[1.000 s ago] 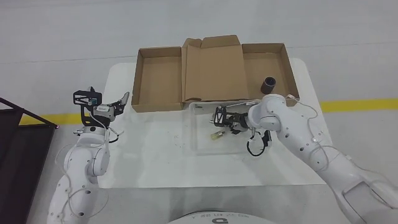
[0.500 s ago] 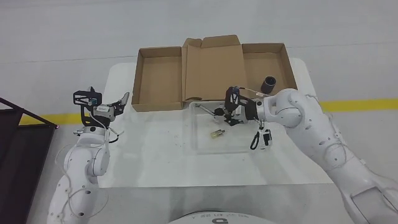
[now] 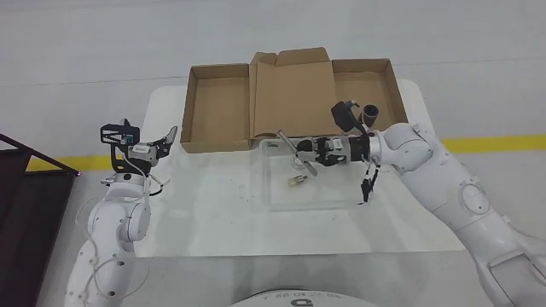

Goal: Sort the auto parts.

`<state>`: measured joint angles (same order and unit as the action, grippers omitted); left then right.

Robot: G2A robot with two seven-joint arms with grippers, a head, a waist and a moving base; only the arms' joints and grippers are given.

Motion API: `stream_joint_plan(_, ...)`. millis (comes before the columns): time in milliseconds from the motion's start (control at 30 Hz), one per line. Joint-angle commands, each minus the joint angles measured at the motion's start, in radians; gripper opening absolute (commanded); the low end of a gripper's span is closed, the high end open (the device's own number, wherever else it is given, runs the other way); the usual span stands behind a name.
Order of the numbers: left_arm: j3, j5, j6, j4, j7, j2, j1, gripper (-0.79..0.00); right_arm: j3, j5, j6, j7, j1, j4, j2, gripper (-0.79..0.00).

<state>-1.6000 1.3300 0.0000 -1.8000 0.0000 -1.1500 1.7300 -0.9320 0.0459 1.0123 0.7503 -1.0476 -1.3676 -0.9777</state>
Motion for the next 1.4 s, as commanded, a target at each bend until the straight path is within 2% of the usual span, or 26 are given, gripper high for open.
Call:
stream_joint_plan(0, 0.0, 0.0, 0.0, 0.0, 0.0, 0.0, 0.0, 0.0, -0.004, -0.015, 0.0, -0.002, -0.003, 0.0, 0.003, -0.785)
stream_joint_plan(100, 0.0, 0.0, 0.0, 0.0, 0.0, 0.0, 0.0, 0.0, 0.002, -0.1, 0.0, 0.0, -0.011, 0.006, 0.005, -0.785)
stream_joint_plan(267, 0.0, 0.0, 0.0, 0.0, 0.0, 0.0, 0.0, 0.0, 0.065, -0.47, -0.022, 0.08, -0.003, 0.013, 0.013, -0.785)
stream_joint_plan(467, 0.0, 0.0, 0.0, 0.0, 0.0, 0.0, 0.0, 0.0, 0.131, -0.874, -0.172, 0.23, 0.025, -0.042, 0.035, -0.785)
stream_joint_plan(567, 0.0, 0.0, 0.0, 0.0, 0.0, 0.0, 0.0, 0.0, 0.112, -1.059, -0.268, 0.326, 0.02, -0.05, 0.038, -0.785)
stream_joint_plan(667, 0.0, 0.0, 0.0, 0.0, 0.0, 0.0, 0.0, 0.0, 0.072, -1.175, -0.348, 0.406, 0.006, -0.04, 0.031, -0.785)
stream_joint_plan(800, 0.0, 0.0, 0.0, 0.0, 0.0, 0.0, 0.0, 0.0, 0.015, -1.222, -0.409, 0.467, -0.015, -0.02, 0.01, -0.785)
stream_joint_plan(1100, 0.0, 0.0, 0.0, 0.0, 0.0, 0.0, 0.0, 0.0, -0.084, -1.17, -0.448, 0.506, -0.058, -0.01, -0.04, -0.785)
stream_joint_plan(1367, 0.0, 0.0, 0.0, 0.0, 0.0, 0.0, 0.0, 0.0, -0.201, -1.061, -0.39, 0.448, -0.084, 0.019, -0.062, -0.785)
